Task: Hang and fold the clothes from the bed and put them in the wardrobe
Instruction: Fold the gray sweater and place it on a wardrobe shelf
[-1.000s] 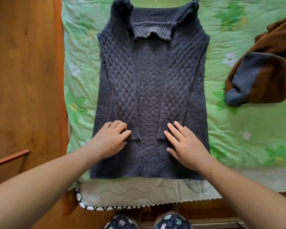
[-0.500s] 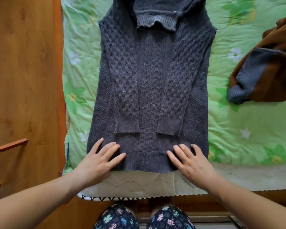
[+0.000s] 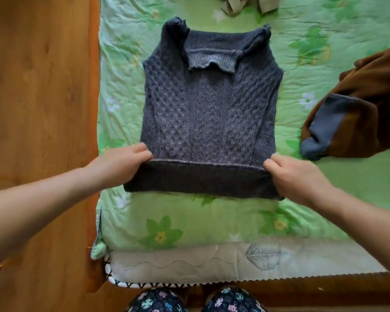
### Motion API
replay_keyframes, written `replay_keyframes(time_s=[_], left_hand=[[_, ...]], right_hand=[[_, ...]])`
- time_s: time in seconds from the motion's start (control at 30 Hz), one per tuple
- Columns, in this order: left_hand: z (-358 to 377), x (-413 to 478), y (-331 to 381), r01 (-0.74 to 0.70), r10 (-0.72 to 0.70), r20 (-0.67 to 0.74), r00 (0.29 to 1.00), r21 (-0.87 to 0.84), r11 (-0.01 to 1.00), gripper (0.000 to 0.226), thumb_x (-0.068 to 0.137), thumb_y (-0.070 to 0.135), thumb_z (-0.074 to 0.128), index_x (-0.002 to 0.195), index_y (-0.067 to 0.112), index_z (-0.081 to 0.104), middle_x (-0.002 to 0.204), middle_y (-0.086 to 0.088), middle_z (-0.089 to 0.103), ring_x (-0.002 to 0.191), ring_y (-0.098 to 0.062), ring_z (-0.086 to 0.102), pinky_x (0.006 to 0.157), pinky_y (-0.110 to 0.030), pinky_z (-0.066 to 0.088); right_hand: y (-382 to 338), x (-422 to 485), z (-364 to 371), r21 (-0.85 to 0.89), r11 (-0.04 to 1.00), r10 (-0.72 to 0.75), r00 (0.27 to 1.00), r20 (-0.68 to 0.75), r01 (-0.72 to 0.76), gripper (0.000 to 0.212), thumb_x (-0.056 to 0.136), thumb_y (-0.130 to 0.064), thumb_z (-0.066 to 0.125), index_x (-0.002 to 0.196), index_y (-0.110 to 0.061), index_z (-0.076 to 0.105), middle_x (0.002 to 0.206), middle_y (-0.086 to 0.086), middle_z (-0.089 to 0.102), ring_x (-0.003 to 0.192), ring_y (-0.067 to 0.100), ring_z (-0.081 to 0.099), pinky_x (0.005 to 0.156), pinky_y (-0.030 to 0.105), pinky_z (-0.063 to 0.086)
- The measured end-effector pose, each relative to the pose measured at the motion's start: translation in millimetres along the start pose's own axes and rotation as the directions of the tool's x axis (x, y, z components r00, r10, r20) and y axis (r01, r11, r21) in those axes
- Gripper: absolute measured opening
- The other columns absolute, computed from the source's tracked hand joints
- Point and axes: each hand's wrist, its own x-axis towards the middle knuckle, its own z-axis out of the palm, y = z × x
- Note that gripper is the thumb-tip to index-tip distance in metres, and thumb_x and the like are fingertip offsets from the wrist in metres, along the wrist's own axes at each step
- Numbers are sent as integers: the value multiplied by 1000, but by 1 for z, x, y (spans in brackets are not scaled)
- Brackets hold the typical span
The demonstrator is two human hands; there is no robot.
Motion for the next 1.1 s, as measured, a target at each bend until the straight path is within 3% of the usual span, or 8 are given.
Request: replay_keyframes(time_s=[0.13, 0.2, 0.33, 0.5, 0.67, 0.87, 1.0, 1.1], left_hand=[[-82, 71, -40, 118, -100, -268, 958, 51, 992, 21, 88, -2, 54, 103, 12, 57, 94, -11, 53, 65, -30, 48, 53, -43, 49], [-107, 106, -52, 291, -248, -397, 884, 51, 955, 37, 89, 1, 53, 122, 17, 58, 112, -16, 55, 91, -41, 57, 75, -53, 53], [-87, 140, -23, 459, -452, -260, 853, -35, 888, 67, 89, 20, 57, 151, 28, 34, 157, -18, 23, 141, -42, 27, 112, -56, 30], [12, 107, 24, 126, -157, 92, 983, 273, 954, 86, 84, 46, 59, 158, 28, 18, 157, -14, 23, 142, -34, 28, 106, -46, 37], [40, 119, 21, 174, -153, -90, 984, 307, 936, 52, 94, 24, 32, 143, 18, 50, 132, -15, 54, 115, -37, 53, 82, -45, 48], [33, 98, 37, 136, -102, -166, 981, 207, 969, 17, 85, 14, 55, 98, 13, 65, 88, -11, 61, 79, -34, 60, 65, -42, 43], [52, 45, 65, -35, 30, 35, 999, 149, 988, 26, 68, 25, 75, 91, 17, 67, 81, -6, 60, 69, -32, 60, 54, -36, 49], [71, 23, 80, -48, 19, 258, 966, 104, 993, 46, 81, 49, 63, 115, 18, 63, 103, -7, 59, 91, -31, 60, 69, -40, 54]], right_hand=[[56, 85, -59, -84, 980, 163, 967, -194, -182, 18, 80, -4, 63, 94, -9, 53, 87, 19, 55, 74, 42, 60, 54, 39, 40], [71, 121, -78, -149, 944, 254, 936, -243, -295, 26, 81, -7, 61, 106, -8, 53, 102, 24, 57, 93, 44, 57, 73, 49, 47], [45, 145, -67, -166, 931, 302, 940, -157, -326, 49, 81, -26, 53, 127, -11, 48, 124, 24, 46, 115, 42, 45, 93, 50, 40], [-15, 101, 16, -146, 989, 41, 973, 227, -8, 60, 85, -42, 58, 140, -21, 43, 138, 13, 44, 123, 35, 45, 87, 44, 43], [-17, 108, 49, -235, 969, 87, 994, 66, -70, 41, 91, -14, 36, 129, -12, 53, 116, 13, 56, 101, 37, 54, 73, 44, 45], [-25, 101, 40, -101, 993, 68, 994, 83, -59, 20, 77, -7, 54, 97, -13, 57, 91, 10, 56, 81, 35, 55, 61, 43, 45], [-54, 43, 46, -36, 999, -11, 955, 295, 23, 32, 61, -16, 73, 90, -17, 60, 84, 6, 57, 72, 32, 58, 52, 39, 46], [-69, 15, 56, 12, 997, -69, 876, 478, 72, 32, 73, -27, 65, 103, -18, 59, 99, 7, 58, 87, 32, 59, 61, 41, 51]])
